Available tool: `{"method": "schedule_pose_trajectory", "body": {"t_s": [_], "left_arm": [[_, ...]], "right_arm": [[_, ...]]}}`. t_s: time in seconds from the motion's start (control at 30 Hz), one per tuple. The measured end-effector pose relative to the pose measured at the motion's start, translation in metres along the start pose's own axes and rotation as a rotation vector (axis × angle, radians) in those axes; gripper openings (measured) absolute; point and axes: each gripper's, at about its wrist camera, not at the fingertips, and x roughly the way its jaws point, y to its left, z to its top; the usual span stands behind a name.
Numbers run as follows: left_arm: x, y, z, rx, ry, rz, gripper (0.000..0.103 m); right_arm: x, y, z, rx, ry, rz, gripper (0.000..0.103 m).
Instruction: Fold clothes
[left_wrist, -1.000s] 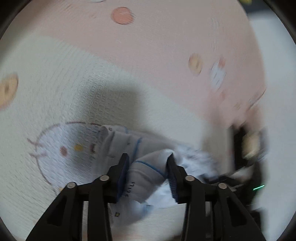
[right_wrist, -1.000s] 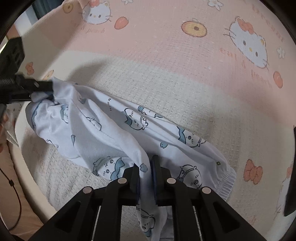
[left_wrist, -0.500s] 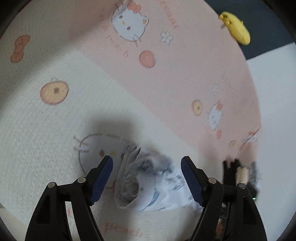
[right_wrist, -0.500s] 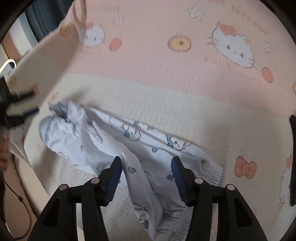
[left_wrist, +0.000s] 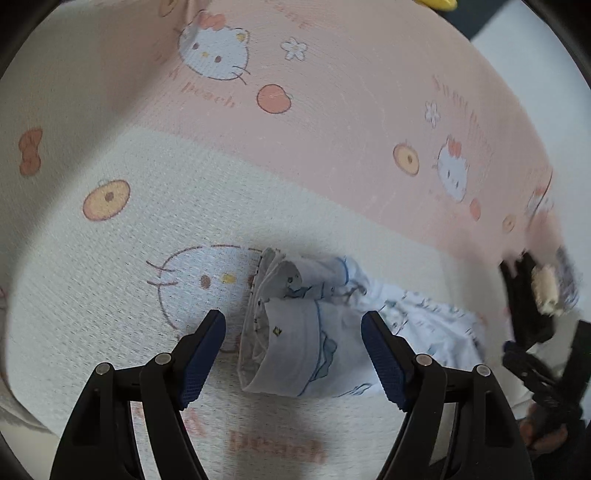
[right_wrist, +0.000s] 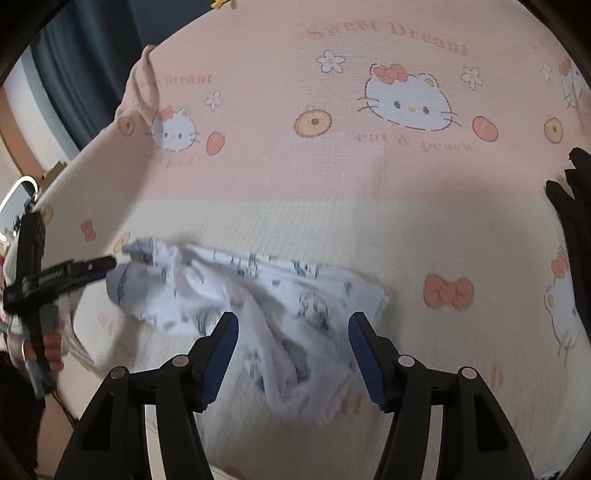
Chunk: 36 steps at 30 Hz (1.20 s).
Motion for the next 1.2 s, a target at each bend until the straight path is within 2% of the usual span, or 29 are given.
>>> {"method": "schedule_pose_trajectory", "body": {"t_s": [0.2,0.47,0.63,0.8,0.9,1.03,1.2], "left_arm": [[0.004,-0.005,-0.013,0.02,0.027,0.034,0.075],[-0.004,-0.015,-0.02,0.058,0.023,0.035,0.075],[0.0,-0.01,-0.022,0.041,0.033,0.028,0.075],[0.006,-0.002,-0.021,0.004,0.052,0.015,0.075],[0.011,0.003,-0.02,-0.02,0.066,0.011,0.075],[0.016,0.0,-0.022,0.014,0.072,0.025,0.075],[0.022,-0.005,-0.021,0.04,0.076,0.04,0.075]], "right_arm": [[-0.009,0.011,-0.034,-0.143,-0.001,-0.107,0.061],[-0.008,0.045,-0.08,-0.628,-0.078,-0.39,0.061],[0.006,0.066,-0.103,-0.9,-0.097,-0.481,0.061],[0.027,0.071,-0.119,-1.144,-0.134,-0.636,0.061],[0.041,0.068,-0.129,-1.303,-0.142,-0.697,0.061],[0.055,0.061,-0.137,-1.465,-0.148,-0.746,0.061],[0.057,0.056,-0.13,-1.517,-0.165,-0.723,0.061]]}}
